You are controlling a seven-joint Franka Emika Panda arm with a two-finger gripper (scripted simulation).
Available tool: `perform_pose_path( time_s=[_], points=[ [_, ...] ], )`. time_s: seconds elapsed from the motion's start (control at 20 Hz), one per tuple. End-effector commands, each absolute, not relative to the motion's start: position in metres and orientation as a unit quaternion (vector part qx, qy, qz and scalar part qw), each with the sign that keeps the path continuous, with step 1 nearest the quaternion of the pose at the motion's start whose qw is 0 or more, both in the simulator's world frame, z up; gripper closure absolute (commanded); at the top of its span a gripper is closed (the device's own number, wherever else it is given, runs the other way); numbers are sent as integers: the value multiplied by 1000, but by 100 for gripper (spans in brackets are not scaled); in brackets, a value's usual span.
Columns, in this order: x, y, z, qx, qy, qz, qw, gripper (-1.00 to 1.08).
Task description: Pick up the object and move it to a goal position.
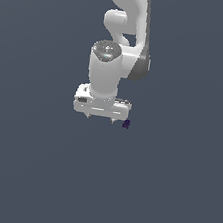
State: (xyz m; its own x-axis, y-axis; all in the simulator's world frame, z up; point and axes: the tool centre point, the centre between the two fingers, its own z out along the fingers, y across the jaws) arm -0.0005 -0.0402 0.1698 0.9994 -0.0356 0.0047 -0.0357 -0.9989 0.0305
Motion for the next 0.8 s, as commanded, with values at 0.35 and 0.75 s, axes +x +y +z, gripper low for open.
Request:
perform_pose_path(
  time_s=[0.35, 0.75],
  points=[
    [-6, -28, 161, 1000, -26, 2, 14, -92],
    [-26, 11, 132, 998, -55, 2, 9, -92]
  ],
)
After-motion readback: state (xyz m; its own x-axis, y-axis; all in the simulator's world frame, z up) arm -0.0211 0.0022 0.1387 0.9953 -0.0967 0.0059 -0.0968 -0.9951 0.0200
